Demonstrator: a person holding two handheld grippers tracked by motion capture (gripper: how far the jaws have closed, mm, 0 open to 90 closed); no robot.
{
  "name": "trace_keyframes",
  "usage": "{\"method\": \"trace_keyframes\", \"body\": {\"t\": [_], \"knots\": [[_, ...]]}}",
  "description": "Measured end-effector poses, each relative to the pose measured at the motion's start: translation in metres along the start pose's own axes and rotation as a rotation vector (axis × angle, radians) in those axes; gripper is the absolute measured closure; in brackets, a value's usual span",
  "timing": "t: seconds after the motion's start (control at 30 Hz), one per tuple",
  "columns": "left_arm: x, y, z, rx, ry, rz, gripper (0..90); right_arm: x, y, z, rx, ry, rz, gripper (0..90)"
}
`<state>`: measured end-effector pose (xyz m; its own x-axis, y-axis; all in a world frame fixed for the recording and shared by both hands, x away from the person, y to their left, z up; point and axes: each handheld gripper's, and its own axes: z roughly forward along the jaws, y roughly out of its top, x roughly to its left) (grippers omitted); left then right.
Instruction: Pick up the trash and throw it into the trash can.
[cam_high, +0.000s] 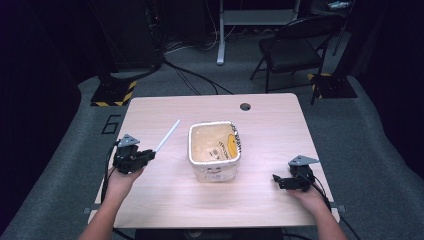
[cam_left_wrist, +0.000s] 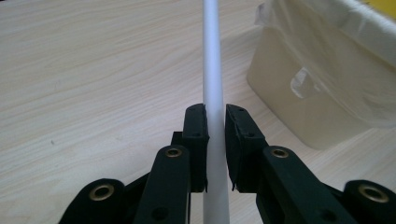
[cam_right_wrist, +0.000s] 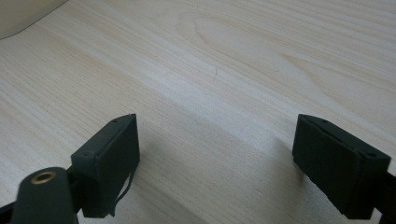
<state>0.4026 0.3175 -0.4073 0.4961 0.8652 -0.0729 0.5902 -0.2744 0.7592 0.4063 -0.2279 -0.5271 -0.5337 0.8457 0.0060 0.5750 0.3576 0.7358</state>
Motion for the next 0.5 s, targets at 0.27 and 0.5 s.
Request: {"method": "trace_keyframes", "body": {"t": [0.27, 0.5], "knots": [[-0.005, 0.010, -0.013, -0.009, -0.012, 0.024, 79.0, 0.000, 0.000, 0.000, 0.000, 0.001, 0.000, 14.1], [-0.012, 0.018, -0.024, -0.019, -0.027, 0.055, 79.0, 0.000, 0.000, 0.000, -0.001, 0.000, 0.001, 14.1]]}}
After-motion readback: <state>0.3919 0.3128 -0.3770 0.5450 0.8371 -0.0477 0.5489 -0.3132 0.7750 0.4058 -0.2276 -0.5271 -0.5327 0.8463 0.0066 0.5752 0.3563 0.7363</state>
